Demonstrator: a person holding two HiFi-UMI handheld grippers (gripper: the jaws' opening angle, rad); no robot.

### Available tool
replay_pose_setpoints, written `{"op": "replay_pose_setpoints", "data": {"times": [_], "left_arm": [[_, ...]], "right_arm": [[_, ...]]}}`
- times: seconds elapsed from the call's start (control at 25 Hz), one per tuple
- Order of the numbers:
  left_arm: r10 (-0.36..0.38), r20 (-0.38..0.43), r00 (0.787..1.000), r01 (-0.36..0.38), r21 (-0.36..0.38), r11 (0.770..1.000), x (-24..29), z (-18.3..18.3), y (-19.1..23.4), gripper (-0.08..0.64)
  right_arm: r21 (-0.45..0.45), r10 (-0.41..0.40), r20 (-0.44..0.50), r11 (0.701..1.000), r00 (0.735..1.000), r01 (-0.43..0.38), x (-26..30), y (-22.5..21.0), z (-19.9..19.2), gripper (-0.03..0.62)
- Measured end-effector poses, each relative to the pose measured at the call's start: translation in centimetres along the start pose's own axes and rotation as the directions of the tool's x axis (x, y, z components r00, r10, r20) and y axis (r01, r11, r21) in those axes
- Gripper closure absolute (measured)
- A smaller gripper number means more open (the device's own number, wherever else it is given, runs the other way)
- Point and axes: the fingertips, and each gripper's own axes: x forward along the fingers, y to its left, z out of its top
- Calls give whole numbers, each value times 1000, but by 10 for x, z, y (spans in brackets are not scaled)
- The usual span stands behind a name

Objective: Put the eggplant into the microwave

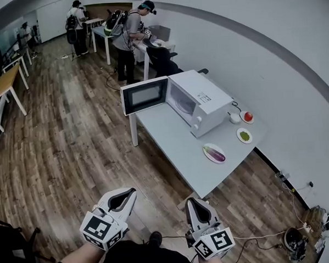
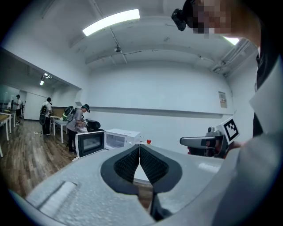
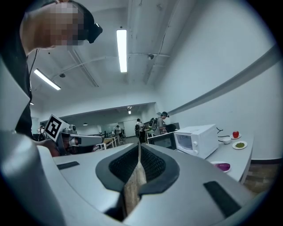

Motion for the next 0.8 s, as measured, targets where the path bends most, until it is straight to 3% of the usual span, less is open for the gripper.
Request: {"op": "replay_pose_setpoints", "data": {"times": [0.4,0.8], "left_arm": [[21,6,1000,-20,-4,1000,65,6,25,551],[-29,27,999,29,-1,1000,138,13,100,549]], "right_arm": [[-26,28,-37,999,999,-29,48,-45,5,575],[-53,-12,-62,999,998,8,144,-82,5,575]]}}
